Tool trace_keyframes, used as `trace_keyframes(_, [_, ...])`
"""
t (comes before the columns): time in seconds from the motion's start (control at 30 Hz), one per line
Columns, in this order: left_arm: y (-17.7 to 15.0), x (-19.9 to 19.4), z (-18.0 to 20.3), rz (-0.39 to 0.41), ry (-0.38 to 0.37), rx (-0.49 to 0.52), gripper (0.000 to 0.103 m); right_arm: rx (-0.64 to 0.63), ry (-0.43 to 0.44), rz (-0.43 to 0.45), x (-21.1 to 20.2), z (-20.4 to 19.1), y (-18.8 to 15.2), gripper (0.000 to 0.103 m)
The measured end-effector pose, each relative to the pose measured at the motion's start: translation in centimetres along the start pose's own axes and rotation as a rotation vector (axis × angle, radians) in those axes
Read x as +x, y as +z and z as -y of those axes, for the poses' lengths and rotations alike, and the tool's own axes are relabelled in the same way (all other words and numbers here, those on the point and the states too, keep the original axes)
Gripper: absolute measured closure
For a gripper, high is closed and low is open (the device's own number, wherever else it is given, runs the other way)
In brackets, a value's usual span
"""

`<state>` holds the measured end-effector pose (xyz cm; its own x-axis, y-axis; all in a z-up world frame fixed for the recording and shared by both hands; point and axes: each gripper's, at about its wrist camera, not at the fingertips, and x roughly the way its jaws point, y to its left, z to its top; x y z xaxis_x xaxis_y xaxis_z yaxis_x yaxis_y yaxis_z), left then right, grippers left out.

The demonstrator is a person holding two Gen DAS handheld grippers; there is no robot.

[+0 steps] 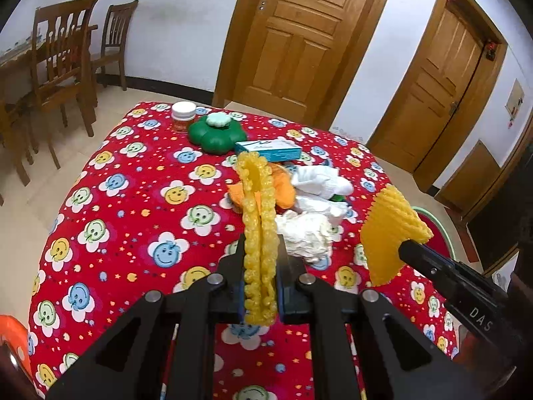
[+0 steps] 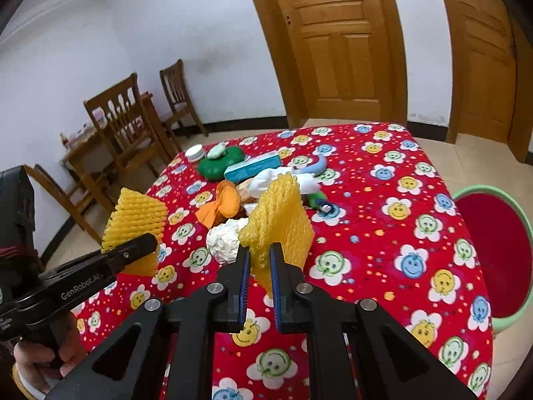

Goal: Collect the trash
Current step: 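Grasp a second yellow foam net with right while left holds its net, then open the right gripper over the red bin while left releases its yellow net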

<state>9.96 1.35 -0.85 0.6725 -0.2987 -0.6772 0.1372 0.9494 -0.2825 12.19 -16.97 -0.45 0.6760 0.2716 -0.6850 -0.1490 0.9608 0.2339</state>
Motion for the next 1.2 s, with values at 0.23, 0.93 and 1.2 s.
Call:
trace_keyframes(0.23, [0.0, -0.8, 2.4, 0.004, -0.042, 0.038, 0.091, 0.057, -0.003, 0.043, -2.5, 2.1, -0.1, 0.091])
trace_keyframes(0.93, [0.3, 0.8, 12.8, -0.062, -0.178, 0.192, 0.091, 0.235, -0.083, 0.168, -8.8, 10.8, -1.1, 0.091])
trace_keyframes(1.2, [0.3, 2.6, 17.5, -0.09, -0.224, 0.275, 0.091, 0.319, -0.128, 0.194, -10.2, 14.8, -1.9, 0.091])
